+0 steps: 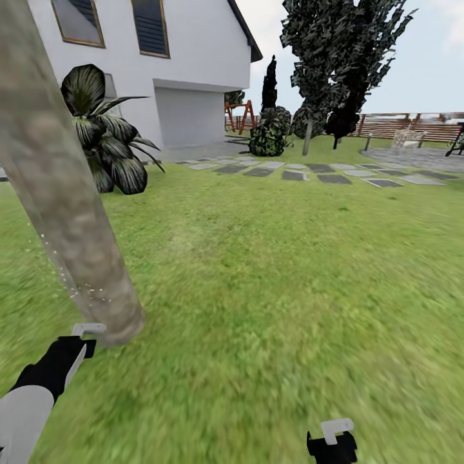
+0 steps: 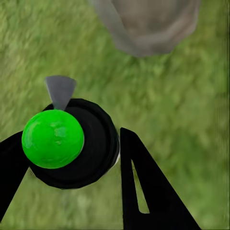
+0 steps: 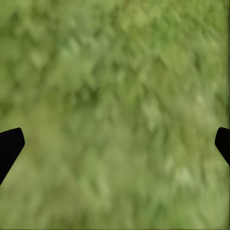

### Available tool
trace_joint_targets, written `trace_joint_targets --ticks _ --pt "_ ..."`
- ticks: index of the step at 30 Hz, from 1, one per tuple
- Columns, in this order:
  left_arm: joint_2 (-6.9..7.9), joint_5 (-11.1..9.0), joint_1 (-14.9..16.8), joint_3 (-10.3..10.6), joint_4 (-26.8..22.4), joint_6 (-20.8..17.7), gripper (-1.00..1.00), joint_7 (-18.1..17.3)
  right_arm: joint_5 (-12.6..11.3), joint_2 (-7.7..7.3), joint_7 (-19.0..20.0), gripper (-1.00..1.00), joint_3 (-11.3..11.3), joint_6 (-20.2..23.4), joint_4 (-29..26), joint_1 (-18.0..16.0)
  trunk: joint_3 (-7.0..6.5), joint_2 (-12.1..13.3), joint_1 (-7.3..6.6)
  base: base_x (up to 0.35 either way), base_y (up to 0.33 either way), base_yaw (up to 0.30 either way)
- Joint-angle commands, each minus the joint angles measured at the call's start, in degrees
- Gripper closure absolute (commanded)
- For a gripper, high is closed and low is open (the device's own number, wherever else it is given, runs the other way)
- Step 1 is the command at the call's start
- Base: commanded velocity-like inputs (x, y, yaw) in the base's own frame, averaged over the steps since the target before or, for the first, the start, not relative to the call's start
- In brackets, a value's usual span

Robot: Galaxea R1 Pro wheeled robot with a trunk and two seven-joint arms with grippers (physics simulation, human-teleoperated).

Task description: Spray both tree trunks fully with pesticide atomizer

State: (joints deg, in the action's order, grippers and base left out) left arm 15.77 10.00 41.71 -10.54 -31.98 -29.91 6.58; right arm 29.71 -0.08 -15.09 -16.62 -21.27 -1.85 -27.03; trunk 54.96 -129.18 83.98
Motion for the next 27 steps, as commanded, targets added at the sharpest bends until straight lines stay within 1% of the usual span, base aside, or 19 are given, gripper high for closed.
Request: trace_joint_targets --ticks 1,8,22,27 --pt "-0.02 0.6 0.0 -0.2 -0.1 -0.3 1.0 -0.2 0.6 0.0 -0.2 -1.0 -0.4 -0.2 0.1 -0.1 0.05 0.0 0.01 0.166 -0.232 0.0" --pt "-0.04 0.6 0.0 -0.2 -0.1 -0.3 1.0 -0.2 0.5 0.0 -0.2 -1.0 -0.4 -0.2 0.0 -0.1 0.05 0.0 0.01 0.166 -0.232 0.015" --pt "-0.01 0.6 0.0 -0.2 -0.1 -0.3 1.0 -0.2 0.6 0.05 -0.2 -1.0 -0.4 -0.2 0.1 -0.1 0.05 0.0 0.01 0.167 -0.232 0.262" --pt "-0.03 0.6 0.0 -0.2 -0.1 -0.3 1.0 -0.2 0.5 0.06 -0.2 -1.0 -0.4 -0.2 0.1 0.0 0.05 0.0 0.01 0.177 -0.232 0.062"
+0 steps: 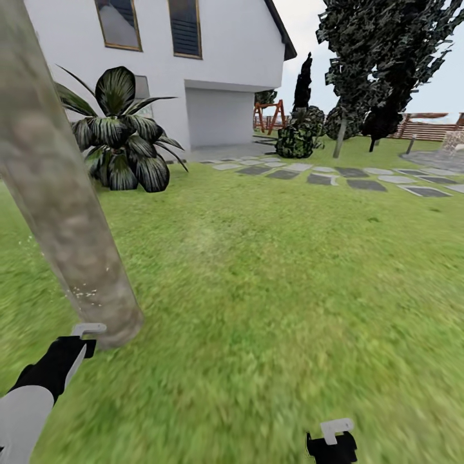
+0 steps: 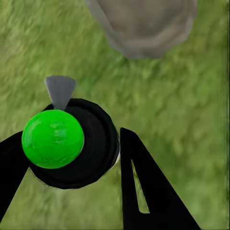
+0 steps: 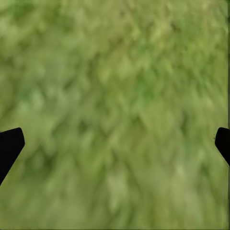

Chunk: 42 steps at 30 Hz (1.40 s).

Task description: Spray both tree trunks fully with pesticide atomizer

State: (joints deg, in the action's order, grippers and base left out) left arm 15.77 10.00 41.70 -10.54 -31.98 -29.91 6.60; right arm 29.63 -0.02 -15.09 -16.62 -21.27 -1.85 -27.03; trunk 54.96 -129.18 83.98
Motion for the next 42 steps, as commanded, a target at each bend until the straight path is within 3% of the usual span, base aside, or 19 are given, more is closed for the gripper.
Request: trace_joint_targets --ticks 1,13,28,42 --pt "-0.04 0.6 0.0 -0.2 -0.1 -0.3 1.0 -0.2 0.6 -0.01 -0.2 -1.0 -0.4 -0.2 0.1 0.0 0.05 0.0 0.01 0.178 -0.232 0.003" --pt "-0.04 0.6 0.0 -0.2 -0.1 -0.3 1.0 -0.2 0.7 0.02 -0.2 -1.0 -0.4 -0.2 0.1 -0.1 0.05 0.0 0.01 0.177 -0.232 0.023" --pt "0.13 0.6 0.0 -0.3 -0.1 -0.4 1.0 -0.2 0.7 0.02 -0.2 -1.0 -0.4 -0.2 0.1 -0.1 0.05 0.0 0.01 0.023 -0.257 0.271" --pt "-0.25 0.4 0.9 0.2 -1.1 -0.8 1.0 -1.0 0.5 -0.07 -0.2 -1.0 -0.5 -0.2 0.0 0.0 0.05 0.0 0.01 -0.015 -0.016 0.233"
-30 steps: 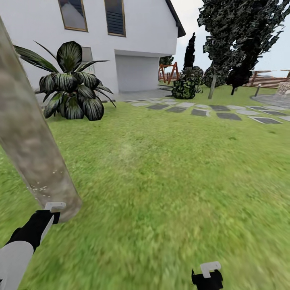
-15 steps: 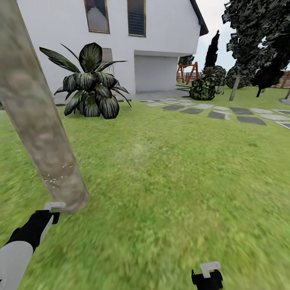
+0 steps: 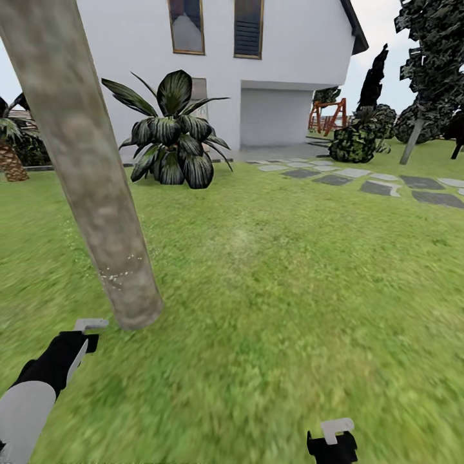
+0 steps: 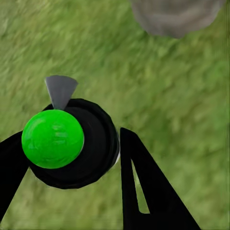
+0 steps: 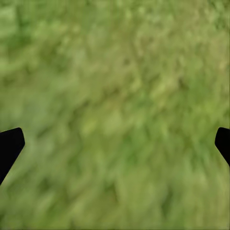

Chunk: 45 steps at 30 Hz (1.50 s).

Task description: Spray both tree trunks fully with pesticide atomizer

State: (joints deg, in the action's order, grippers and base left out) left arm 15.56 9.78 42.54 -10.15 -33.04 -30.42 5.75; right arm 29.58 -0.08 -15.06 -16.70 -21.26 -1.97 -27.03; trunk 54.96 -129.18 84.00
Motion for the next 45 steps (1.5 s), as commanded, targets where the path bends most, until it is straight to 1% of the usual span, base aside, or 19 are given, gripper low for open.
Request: trace_joint_targets --ticks 1,6,7,10,12,14,17,19,20,22,23,25,26,27,29,31,37,42,45 --pt "-0.22 0.7 0.2 -0.1 -0.6 -0.3 1.0 -0.3 0.6 -0.05 -0.2 -1.0 -0.4 -0.2 0.1 0.0 0.05 0.0 -0.01 0.0 0.0 0.021" --pt "0.02 0.7 3.0 0.0 -4.0 -0.9 1.0 -3.4 0.7 -0.09 -0.2 -1.0 -0.4 -0.2 0.1 -0.1 0.05 0.0 -0.01 0.0 0.0 0.003" --pt "0.59 1.1 4.5 -0.1 -3.7 -0.9 1.0 -5.6 0.7 -0.09 -0.2 -1.0 -0.4 -0.2 0.1 -0.1 0.05 0.0 -0.01 0.0 0.0 0.0" --pt "3.17 1.2 5.7 -0.3 -3.4 -1.0 1.0 -6.8 0.7 -0.09 -0.2 -1.0 -0.4 -0.1 0.1 -0.1 0.05 0.0 -0.01 0.0 0.0 0.0" --pt "4.0 1.2 5.8 0.0 -3.5 -1.0 1.0 -7.5 0.7 -0.09 -0.2 -1.0 -0.4 -0.1 0.1 -0.1 0.05 0.0 -0.01 0.0 0.0 0.0" --pt "3.59 1.2 6.0 0.2 -4.1 -1.9 1.0 -9.0 0.7 -0.09 -0.2 -1.0 -0.4 -0.1 0.1 -0.1 0.05 0.0 -0.01 0.0 0.0 0.0" --pt "3.5 1.4 7.1 2.8 -4.3 -5.1 1.0 -14.9 0.7 -0.09 -0.2 -1.0 -0.4 -0.1 0.2 -0.1 0.05 0.0 -0.01 0.0 0.0 0.0" --pt "5.55 1.3 8.0 3.2 -3.8 -5.4 1.0 -16.1 0.7 -0.09 -0.2 -1.0 -0.4 -0.1 0.2 -0.1 0.05 0.0 -0.01 0.0 0.0 0.0" --pt "7.29 1.2 8.6 3.3 -3.5 -5.5 1.0 -16.5 0.7 -0.09 -0.2 -1.0 -0.4 -0.1 0.2 -0.1 0.05 0.0 -0.01 0.0 0.0 0.0" --pt "9.18 1.3 8.8 3.5 -3.5 -5.5 1.0 -16.7 0.7 -0.09 -0.2 -1.0 -0.4 -0.1 0.2 -0.1 0.05 0.0 -0.01 0.0 0.0 0.0" --pt "9.42 1.2 8.7 3.7 -3.8 -5.5 1.0 -16.8 0.7 -0.09 -0.2 -1.0 -0.4 -0.1 0.2 -0.1 0.05 0.0 -0.01 0.0 0.0 0.0" --pt "8.95 1.1 8.9 5.0 -4.2 -5.6 1.0 -17.0 0.7 -0.09 -0.2 -1.0 -0.4 -0.1 0.2 -0.1 0.05 0.0 -0.01 0.0 0.0 0.0" --pt "7.96 1.0 9.1 5.8 -4.3 -5.7 1.0 -17.8 0.7 -0.09 -0.2 -1.0 -0.4 -0.1 0.2 -0.1 0.05 0.0 -0.01 0.0 0.0 0.0" --pt "6.74 1.0 9.3 6.4 -4.5 -5.7 1.0 -19.6 0.7 -0.09 -0.2 -1.0 -0.4 -0.1 0.2 -0.1 0.05 0.0 -0.01 0.0 0.0 0.0" --pt "6.06 1.2 9.8 6.8 -6.5 -7.4 1.0 -22.2 0.7 -0.09 -0.2 -1.0 -0.4 -0.1 0.2 -0.1 0.05 0.0 -0.01 0.0 0.0 0.0" --pt "6.24 1.3 10.1 6.8 -7.7 -9.5 1.0 -22.8 0.7 -0.09 -0.2 -1.0 -0.4 -0.1 0.2 -0.1 0.05 0.0 -0.01 0.0 0.0 0.0" --pt "10.35 1.2 12.2 6.9 -8.4 -11.0 1.0 -23.2 0.7 -0.09 -0.2 -1.0 -0.4 -0.1 0.2 -0.1 0.05 0.0 -0.01 0.0 0.0 0.0" --pt "9.28 1.0 12.5 6.9 -11.5 -12.0 1.0 -23.2 0.7 -0.09 -0.2 -1.0 -0.4 -0.1 0.2 -0.1 0.05 0.0 -0.01 0.0 0.0 0.0" --pt "9.76 1.3 14.4 6.8 -12.3 -15.1 1.0 -23.2 0.7 -0.09 -0.2 -1.0 -0.4 -0.1 0.2 -0.1 0.05 0.0 -0.01 0.0 0.0 0.0"
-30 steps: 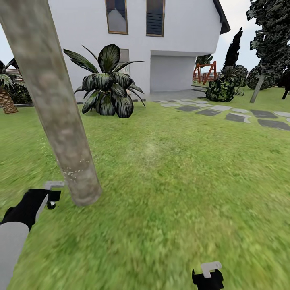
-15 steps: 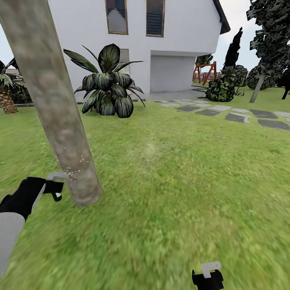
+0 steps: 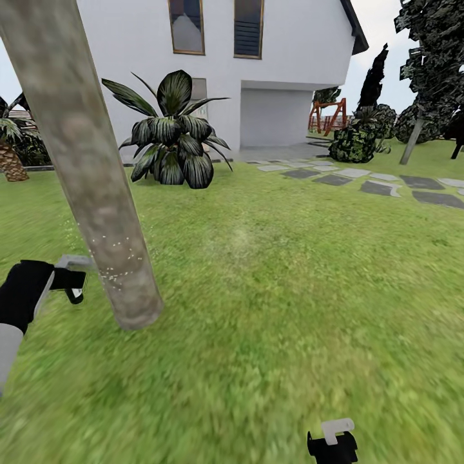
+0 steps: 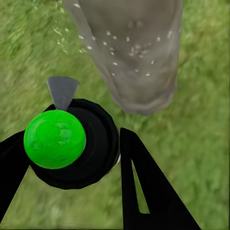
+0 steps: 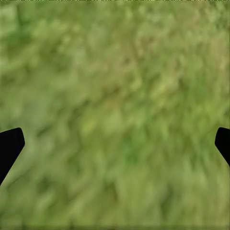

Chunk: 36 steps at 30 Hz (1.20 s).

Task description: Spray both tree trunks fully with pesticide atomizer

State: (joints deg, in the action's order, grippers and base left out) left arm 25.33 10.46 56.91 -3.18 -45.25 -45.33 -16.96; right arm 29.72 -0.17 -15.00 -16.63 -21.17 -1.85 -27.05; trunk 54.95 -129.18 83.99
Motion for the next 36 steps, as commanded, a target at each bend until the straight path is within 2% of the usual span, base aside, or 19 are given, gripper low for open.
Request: trace_joint_targets --ticks 1,4,8,10,12,16,17,19,22,26,27,36 --pt "0.25 0.6 1.0 -0.1 -0.1 -0.7 1.0 -0.6 0.6 0.0 -0.2 -1.0 -0.4 -0.2 0.1 0.0 0.06 0.0 -0.01 0.0 0.0 0.0" --pt "1.81 0.7 2.0 -0.2 -0.2 -1.2 1.0 -0.6 0.6 0.0 -0.2 -1.0 -0.4 -0.2 0.1 0.0 0.06 0.0 -0.01 0.0 0.0 0.0" --pt "1.86 0.5 3.0 -0.2 -1.2 -2.0 1.0 -0.6 0.6 0.0 -0.2 -1.0 -0.4 -0.2 0.1 0.0 0.06 0.0 -0.01 0.0 0.0 0.0" --pt "1.79 0.5 5.6 -0.1 -2.1 -5.6 1.0 -0.6 0.6 0.0 -0.2 -1.0 -0.4 -0.2 0.1 -0.1 0.06 0.0 -0.01 0.0 0.0 0.0" --pt "2.0 0.5 6.8 0.0 -2.3 -6.9 1.0 -0.6 0.6 0.0 -0.2 -1.0 -0.4 -0.2 0.1 -0.1 0.06 0.0 -0.01 0.0 0.0 0.0" --pt "2.08 0.6 6.2 0.3 -2.3 -6.9 1.0 -0.5 0.6 0.0 -0.2 -1.0 -0.4 -0.2 0.1 -0.1 0.06 0.0 -0.01 0.0 0.0 0.0" --pt "2.02 1.5 4.1 1.3 -2.3 -6.8 1.0 -0.5 0.6 0.0 -0.2 -1.0 -0.4 -0.2 0.1 -0.1 0.06 0.0 -0.01 0.0 0.0 0.0" --pt "1.91 1.9 0.7 2.3 -2.3 -6.5 1.0 -0.6 0.6 0.0 -0.2 -1.0 -0.4 -0.2 0.1 0.0 0.06 0.0 -0.01 0.0 0.0 0.0" --pt "1.7 1.9 -2.6 2.6 -2.1 -6.2 1.0 -0.6 0.6 0.0 -0.2 -1.0 -0.4 -0.2 0.1 0.0 0.06 0.0 -0.01 0.0 0.0 0.0" --pt "1.65 2.0 -5.6 2.6 -1.5 -2.0 1.0 -0.6 0.6 0.0 -0.2 -1.0 -0.4 -0.2 0.1 0.0 0.06 0.0 -0.01 0.0 0.0 0.0" --pt "1.64 1.9 -7.2 2.5 -1.3 -1.0 1.0 -0.4 0.6 0.0 -0.2 -1.0 -0.4 -0.2 0.1 0.0 0.06 0.0 -0.01 0.0 0.0 0.0" --pt "1.4 1.9 -8.2 2.5 0.5 -0.8 1.0 0.2 0.6 0.0 -0.2 -1.0 -0.4 -0.2 0.1 0.0 0.06 0.0 -0.01 0.158 -0.112 0.0"
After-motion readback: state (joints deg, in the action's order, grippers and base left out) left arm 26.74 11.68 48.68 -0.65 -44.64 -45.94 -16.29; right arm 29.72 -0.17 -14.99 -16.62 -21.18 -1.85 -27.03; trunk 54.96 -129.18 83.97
